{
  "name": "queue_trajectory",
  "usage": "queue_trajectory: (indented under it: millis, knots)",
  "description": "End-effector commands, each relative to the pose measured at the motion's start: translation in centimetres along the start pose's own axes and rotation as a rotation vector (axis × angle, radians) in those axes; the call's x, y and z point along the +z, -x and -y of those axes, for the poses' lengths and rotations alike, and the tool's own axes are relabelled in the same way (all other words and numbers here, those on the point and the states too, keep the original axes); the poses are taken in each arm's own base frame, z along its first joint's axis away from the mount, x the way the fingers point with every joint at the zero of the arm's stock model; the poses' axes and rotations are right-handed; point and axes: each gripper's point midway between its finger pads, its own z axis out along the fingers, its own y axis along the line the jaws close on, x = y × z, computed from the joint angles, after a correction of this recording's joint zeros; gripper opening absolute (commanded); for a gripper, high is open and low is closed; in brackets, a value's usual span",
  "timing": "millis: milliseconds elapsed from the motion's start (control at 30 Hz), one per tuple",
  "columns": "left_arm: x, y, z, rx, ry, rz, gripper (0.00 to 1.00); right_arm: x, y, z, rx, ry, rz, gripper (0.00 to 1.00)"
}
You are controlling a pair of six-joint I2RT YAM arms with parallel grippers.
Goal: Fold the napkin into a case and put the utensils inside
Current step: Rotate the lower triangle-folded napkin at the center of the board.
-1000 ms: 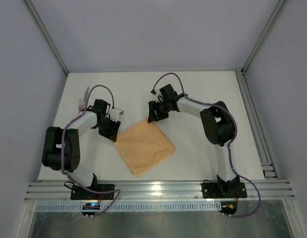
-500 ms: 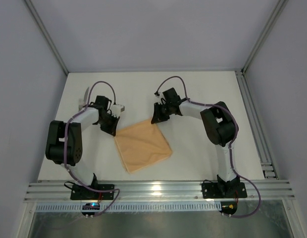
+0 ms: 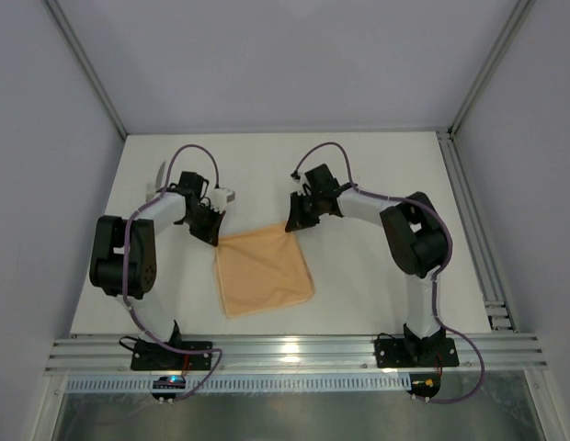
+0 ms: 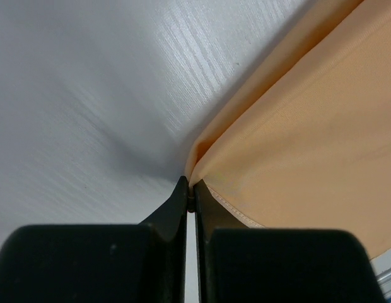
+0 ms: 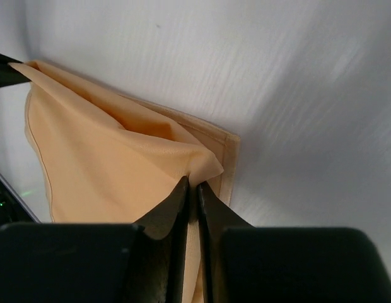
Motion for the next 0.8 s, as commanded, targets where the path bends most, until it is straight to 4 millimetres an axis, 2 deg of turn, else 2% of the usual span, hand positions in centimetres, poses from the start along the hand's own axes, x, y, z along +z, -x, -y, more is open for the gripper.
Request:
queue_trajectory:
  millis: [0, 67, 100, 167, 200, 267, 300, 367, 400, 467, 500, 533, 567, 633, 667, 767]
  knots:
    - [0.1, -1.4, 0.5, 0.013, -0.013, -0.019, 0.00, 0.3, 4.2, -0.5, -0.063, -0.008, 0.055, 0.13]
    - [0.0, -1.6, 0.6, 0.011, -0.008, -0.023, 0.00, 0.8, 4.1, -0.4, -0.056, -0.008, 0.031, 0.15]
    - [0.0, -1.7, 0.6, 0.010, -0.006, -0.025, 0.00, 1.1, 4.2, -0.3, -0.054, -0.008, 0.027, 0.23]
    - [-0.2, -2.2, 0.7, -0.001, -0.006, -0.036, 0.00, 1.0, 4.3, -0.3, -0.056, -0.012, 0.030, 0.32]
    - [-0.3, -2.3, 0.8, -0.002, -0.005, -0.036, 0.00, 0.4, 4.5, -0.4, -0.064, -0.022, 0.044, 0.40]
    - [-0.7, -2.6, 1.1, -0.008, -0.007, -0.039, 0.00, -0.6, 5.1, -0.2, -0.080, -0.038, 0.068, 0.45]
    - [-0.9, -2.7, 1.1, -0.009, -0.005, -0.039, 0.00, -1.8, 5.6, -0.4, -0.094, -0.054, 0.091, 0.48]
    - [-1.0, -2.9, 1.2, -0.004, 0.001, -0.035, 0.02, -3.3, 6.2, 0.0, -0.110, -0.074, 0.121, 0.49]
    - [-1.0, -3.0, 1.1, -0.006, 0.005, -0.037, 0.03, -4.9, 6.4, -0.4, -0.125, -0.080, 0.151, 0.49]
    - [-0.9, -3.2, 1.1, -0.009, 0.006, -0.043, 0.04, -6.5, 6.4, -0.6, -0.149, -0.090, 0.182, 0.49]
    - [-0.9, -3.2, 1.1, -0.011, 0.005, -0.045, 0.04, -6.8, 5.4, -0.2, -0.148, -0.101, 0.177, 0.50]
    - [-0.9, -3.2, 1.1, -0.014, 0.007, -0.045, 0.06, -8.5, 5.7, -1.0, -0.167, -0.099, 0.217, 0.50]
    - [-1.0, -3.2, 1.1, -0.014, 0.011, -0.043, 0.07, -8.7, 4.1, -0.5, -0.161, -0.104, 0.199, 0.50]
    - [-0.9, -3.1, 0.8, -0.015, 0.024, -0.037, 0.09, -9.5, 3.3, -1.0, -0.178, -0.082, 0.223, 0.50]
    - [-1.0, -2.8, 0.6, -0.010, 0.032, -0.029, 0.10, -10.2, 2.0, -1.0, -0.181, -0.077, 0.230, 0.50]
    - [-1.1, -2.0, 0.1, -0.008, 0.054, -0.016, 0.18, -11.0, 1.1, -1.2, -0.207, -0.055, 0.268, 0.50]
